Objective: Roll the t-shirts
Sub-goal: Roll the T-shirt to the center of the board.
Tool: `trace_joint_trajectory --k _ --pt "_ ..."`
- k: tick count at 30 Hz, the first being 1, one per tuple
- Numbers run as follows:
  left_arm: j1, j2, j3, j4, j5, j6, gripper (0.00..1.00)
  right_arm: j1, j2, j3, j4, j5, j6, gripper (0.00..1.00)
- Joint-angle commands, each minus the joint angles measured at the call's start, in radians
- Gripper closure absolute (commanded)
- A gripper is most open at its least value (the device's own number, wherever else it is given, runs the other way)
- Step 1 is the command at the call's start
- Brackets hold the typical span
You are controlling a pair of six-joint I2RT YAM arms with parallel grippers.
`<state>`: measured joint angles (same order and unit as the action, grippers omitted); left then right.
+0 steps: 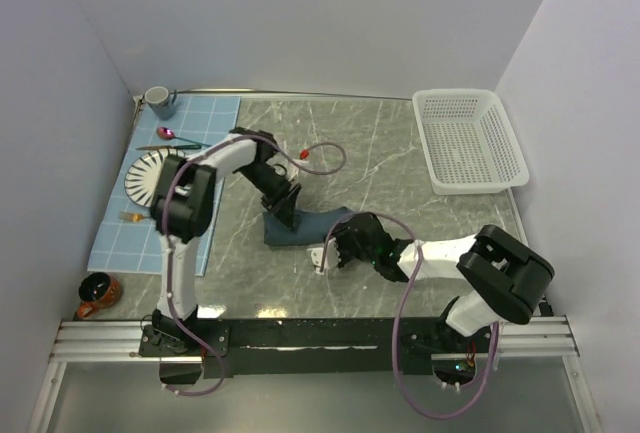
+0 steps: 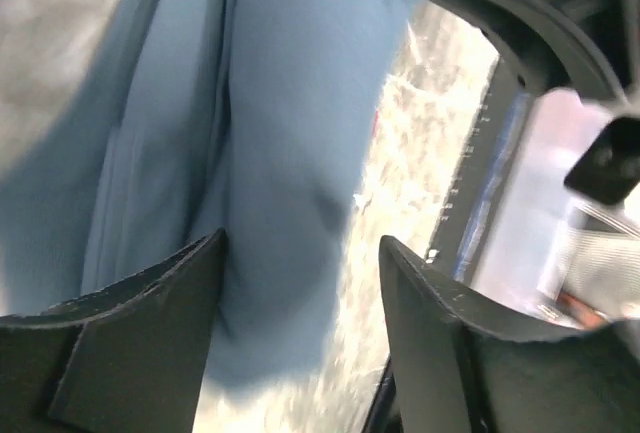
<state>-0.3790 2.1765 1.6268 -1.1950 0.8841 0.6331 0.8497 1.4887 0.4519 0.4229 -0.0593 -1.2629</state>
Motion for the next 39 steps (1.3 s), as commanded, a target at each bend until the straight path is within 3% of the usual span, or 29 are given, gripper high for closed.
trace_joint_trajectory --k 1,4,6,11,12,14,23,31,34,35,37,39 --pt "0.052 -0.318 -0.146 0.295 -0.135 -0.125 0.32 -0.061 -0.021 0.08 -0.217 -0.088 0.141 0.89" --pt "0.04 -0.539 -0.337 0.463 -0.203 -0.196 0.25 -0.08 -0.025 0.088 -0.268 -0.116 0.145 1.0" --pt "0.006 -0.709 -0.46 0.639 -0.261 -0.168 0.24 -0.086 -0.027 0.09 -0.289 -0.129 0.134 1.0" --pt "-0.199 -1.065 -0.951 1.143 -0.508 -0.035 0.21 -0.098 -0.039 0.1 -0.343 -0.174 0.148 1.0" --pt "-0.231 -1.095 -1.055 1.187 -0.543 -0.017 0.18 -0.101 -0.041 0.109 -0.354 -0.183 0.149 1.0" --pt "-0.31 -1.136 -1.123 1.288 -0.603 0.043 0.18 -0.107 -0.039 0.117 -0.371 -0.18 0.155 1.0" --pt "-0.452 -1.049 -1.228 1.541 -0.735 0.138 0.17 -0.12 -0.042 0.125 -0.401 -0.183 0.145 1.0" --pt "-0.471 -0.94 -1.234 1.552 -0.754 0.204 0.18 -0.123 -0.045 0.126 -0.406 -0.188 0.148 1.0" --pt "-0.471 -0.876 -1.269 1.626 -0.798 0.252 0.19 -0.126 -0.053 0.125 -0.406 -0.189 0.152 1.0" --pt "-0.471 -0.853 -1.289 1.72 -0.822 0.267 0.19 -0.126 -0.054 0.123 -0.408 -0.189 0.151 1.0" --pt "-0.466 -0.775 -1.315 1.768 -0.873 0.284 0.22 -0.127 -0.061 0.117 -0.411 -0.188 0.146 1.0" --pt "-0.456 -0.745 -1.279 1.728 -0.873 0.266 0.33 -0.127 -0.064 0.116 -0.415 -0.186 0.143 1.0"
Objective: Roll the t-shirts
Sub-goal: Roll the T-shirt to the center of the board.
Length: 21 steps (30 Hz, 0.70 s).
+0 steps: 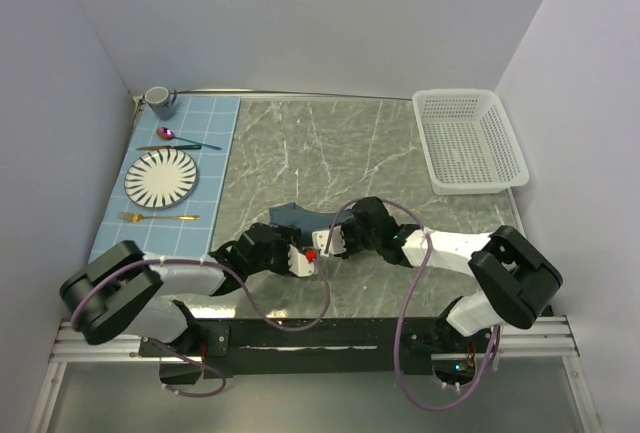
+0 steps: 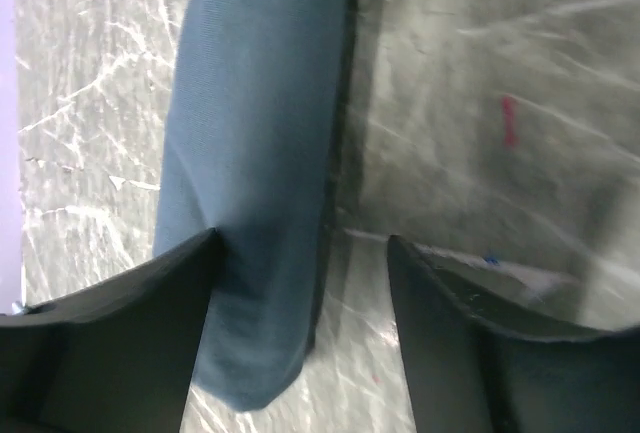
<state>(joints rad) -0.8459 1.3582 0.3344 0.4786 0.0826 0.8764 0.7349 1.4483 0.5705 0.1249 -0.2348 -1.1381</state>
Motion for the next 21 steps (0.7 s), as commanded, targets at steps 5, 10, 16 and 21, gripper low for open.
trace_joint_trajectory --k 5,10,16,21 --pt "0.016 0.044 0.168 -0.17 0.057 -0.071 0.76 -0.015 -0.016 0.029 -0.165 -0.02 0.029 1.0" --pt "0.074 0.024 0.311 -0.543 0.224 -0.154 0.88 -0.068 0.017 0.152 -0.361 -0.098 0.154 1.0" --pt "0.172 0.149 0.526 -0.932 0.443 -0.165 0.91 -0.158 0.106 0.307 -0.655 -0.28 0.222 1.0" --pt "0.251 0.342 0.71 -1.104 0.587 -0.174 0.91 -0.212 0.254 0.474 -0.878 -0.418 0.251 1.0"
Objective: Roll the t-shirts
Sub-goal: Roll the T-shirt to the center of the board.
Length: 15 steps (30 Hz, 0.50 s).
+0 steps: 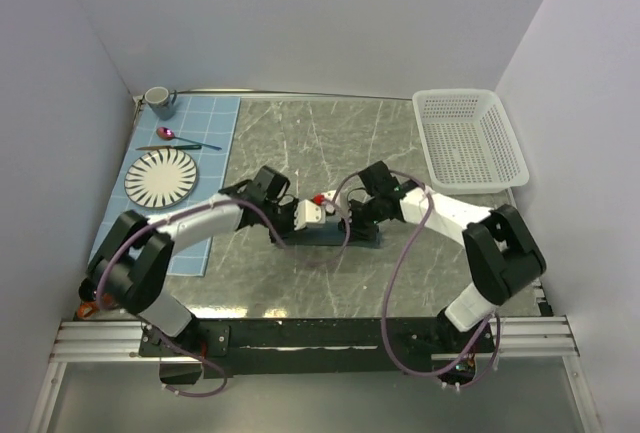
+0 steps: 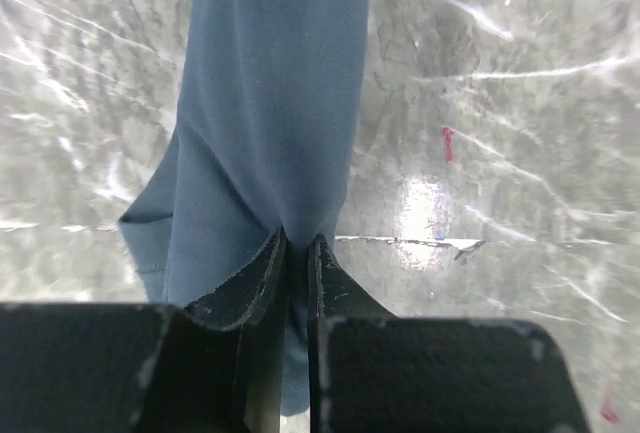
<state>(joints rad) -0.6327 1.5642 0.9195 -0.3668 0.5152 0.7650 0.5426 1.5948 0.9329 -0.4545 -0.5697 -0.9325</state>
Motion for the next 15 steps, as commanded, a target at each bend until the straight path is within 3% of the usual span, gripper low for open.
trace_joint_trajectory --k 1,4,12,15 --pt "0.054 0.169 0.187 -0.288 0.176 -0.058 0.91 -0.035 0.14 0.142 -0.334 -0.107 0.05 1.0" --pt "0.128 0.293 0.327 -0.38 0.262 -0.061 0.89 -0.096 0.27 0.297 -0.441 -0.159 0.077 1.0" --pt "0.197 0.693 0.846 -0.979 0.378 0.169 0.86 -0.164 0.401 0.369 -0.538 -0.191 0.081 0.99" --pt "0.199 0.749 0.953 -1.006 0.404 0.108 0.82 -0.182 0.428 0.376 -0.561 -0.199 0.092 0.98"
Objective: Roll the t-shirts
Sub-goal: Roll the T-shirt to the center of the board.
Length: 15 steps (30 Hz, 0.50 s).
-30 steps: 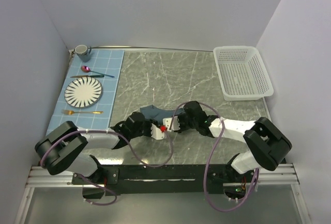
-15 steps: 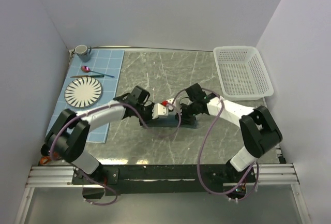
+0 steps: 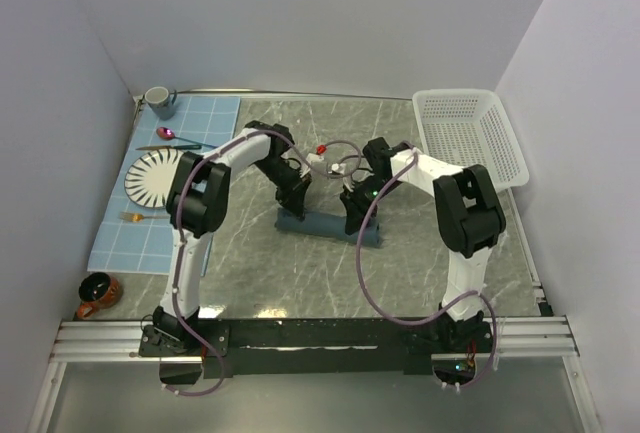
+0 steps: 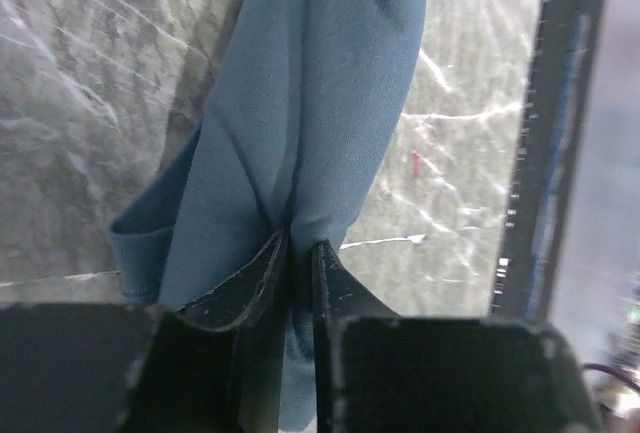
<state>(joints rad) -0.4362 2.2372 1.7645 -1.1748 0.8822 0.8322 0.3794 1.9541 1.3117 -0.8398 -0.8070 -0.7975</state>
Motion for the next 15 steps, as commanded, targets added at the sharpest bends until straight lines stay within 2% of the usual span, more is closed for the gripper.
trace_joint_trajectory --k 1,5,10,12,15 --pt "0.002 0.079 0.118 -0.198 0.047 0.036 0.81 -0.019 0.08 0.003 -0.188 0.038 -0.043 0.98" --pt "0.005 0.14 0.203 -0.195 0.115 -0.025 0.77 -0.027 0.12 -0.006 -0.177 0.04 -0.037 0.98" --pt "0.014 0.271 0.326 -0.099 0.231 -0.243 0.74 -0.037 0.172 0.056 -0.156 0.1 0.156 0.94" --pt "0.011 0.256 0.294 0.053 0.244 -0.373 0.73 -0.043 0.227 0.069 -0.176 0.107 0.226 0.93" --pt "0.011 0.175 0.137 0.381 0.195 -0.615 0.7 -0.066 0.232 0.029 -0.145 0.083 0.267 0.93"
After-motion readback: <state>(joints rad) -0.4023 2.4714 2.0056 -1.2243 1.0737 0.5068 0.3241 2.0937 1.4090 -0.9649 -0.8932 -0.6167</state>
